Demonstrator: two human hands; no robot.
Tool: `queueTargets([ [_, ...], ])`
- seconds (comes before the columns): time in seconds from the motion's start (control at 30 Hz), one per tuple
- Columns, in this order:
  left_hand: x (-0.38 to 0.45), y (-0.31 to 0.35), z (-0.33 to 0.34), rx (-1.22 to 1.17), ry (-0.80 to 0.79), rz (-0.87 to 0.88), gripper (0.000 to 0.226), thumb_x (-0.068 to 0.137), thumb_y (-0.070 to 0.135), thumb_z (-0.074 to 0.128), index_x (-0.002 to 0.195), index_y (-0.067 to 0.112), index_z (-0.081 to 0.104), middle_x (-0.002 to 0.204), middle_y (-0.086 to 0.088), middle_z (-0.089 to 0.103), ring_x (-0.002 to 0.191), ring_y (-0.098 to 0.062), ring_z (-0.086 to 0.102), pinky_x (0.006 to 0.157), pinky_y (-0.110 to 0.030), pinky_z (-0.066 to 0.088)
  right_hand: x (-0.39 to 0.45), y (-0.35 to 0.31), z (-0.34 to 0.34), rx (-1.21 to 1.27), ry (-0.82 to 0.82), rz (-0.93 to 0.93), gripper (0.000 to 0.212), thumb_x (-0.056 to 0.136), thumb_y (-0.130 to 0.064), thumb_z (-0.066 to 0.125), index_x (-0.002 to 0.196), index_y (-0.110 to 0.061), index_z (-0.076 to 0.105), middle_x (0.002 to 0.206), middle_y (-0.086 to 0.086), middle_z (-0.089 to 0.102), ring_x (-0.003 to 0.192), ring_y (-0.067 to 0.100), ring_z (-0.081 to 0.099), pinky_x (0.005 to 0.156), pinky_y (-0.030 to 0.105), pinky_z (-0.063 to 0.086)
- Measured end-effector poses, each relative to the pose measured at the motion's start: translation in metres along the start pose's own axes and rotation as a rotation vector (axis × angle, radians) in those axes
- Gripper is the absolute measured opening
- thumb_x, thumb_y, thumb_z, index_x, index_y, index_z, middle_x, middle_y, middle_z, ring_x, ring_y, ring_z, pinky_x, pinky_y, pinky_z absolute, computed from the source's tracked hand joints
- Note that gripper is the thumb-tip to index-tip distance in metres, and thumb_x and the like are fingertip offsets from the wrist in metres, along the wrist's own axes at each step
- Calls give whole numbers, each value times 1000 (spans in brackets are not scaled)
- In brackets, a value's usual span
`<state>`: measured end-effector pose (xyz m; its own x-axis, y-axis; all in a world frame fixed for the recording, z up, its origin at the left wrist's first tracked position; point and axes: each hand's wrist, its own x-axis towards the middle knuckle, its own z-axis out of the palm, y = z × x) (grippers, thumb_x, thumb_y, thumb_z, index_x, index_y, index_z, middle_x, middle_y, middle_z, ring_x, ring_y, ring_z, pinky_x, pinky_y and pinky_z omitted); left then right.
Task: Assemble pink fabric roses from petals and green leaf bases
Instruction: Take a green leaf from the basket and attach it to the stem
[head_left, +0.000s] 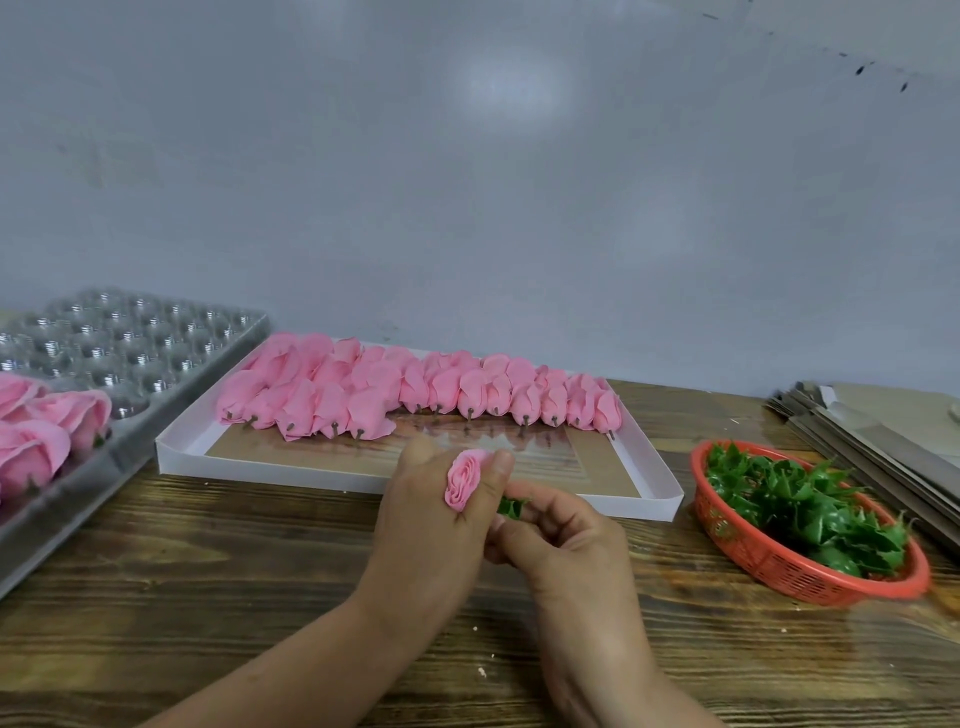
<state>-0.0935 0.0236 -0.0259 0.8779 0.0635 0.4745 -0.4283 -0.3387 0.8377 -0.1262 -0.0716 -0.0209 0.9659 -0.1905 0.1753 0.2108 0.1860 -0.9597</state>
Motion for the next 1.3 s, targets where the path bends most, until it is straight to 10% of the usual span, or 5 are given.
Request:
queueTargets([
  [0.27,4,-5,-2,-185,-13,-66,16,91,26,56,75,24,54,80,-2,55,66,-1,50,60,-8,37,4,1,-5,75,6,101,15,73,14,65,81,1,68,67,14,67,61,20,61,58,23,53],
  [0.73,4,-2,-6,-114,-47,19,23,76,52,45,75,30,51,85,-4,56,76,-7,53,70,-3,33,1,1,-7,-413,-24,-232,48,75,14,64,78,-33,73,68,13,64,61,10,51,61,25,48],
  [1.0,8,-2,-7,-271,-2,-82,23,92,28,53,73,16,57,65,4,54,57,2,48,56,-9,38,6,0,-7,184,-26,150,5,73,-5,68,74,-6,73,72,15,70,62,22,66,55,22,55],
  [1.1,5,-3,-6,-232,-36,-32,24,89,35,52,73,18,56,74,-1,55,63,1,48,61,-9,37,5,1,-7,97,-45,138,44,53,-26,77,86,2,70,74,18,70,59,21,64,52,23,53],
  [1.3,2,-2,-4,-141,-58,-5,18,91,27,56,73,30,51,81,-1,54,71,-4,50,63,-7,35,7,2,-11,88,-25,154,22,77,16,57,90,4,70,77,25,69,59,20,63,54,22,54],
])
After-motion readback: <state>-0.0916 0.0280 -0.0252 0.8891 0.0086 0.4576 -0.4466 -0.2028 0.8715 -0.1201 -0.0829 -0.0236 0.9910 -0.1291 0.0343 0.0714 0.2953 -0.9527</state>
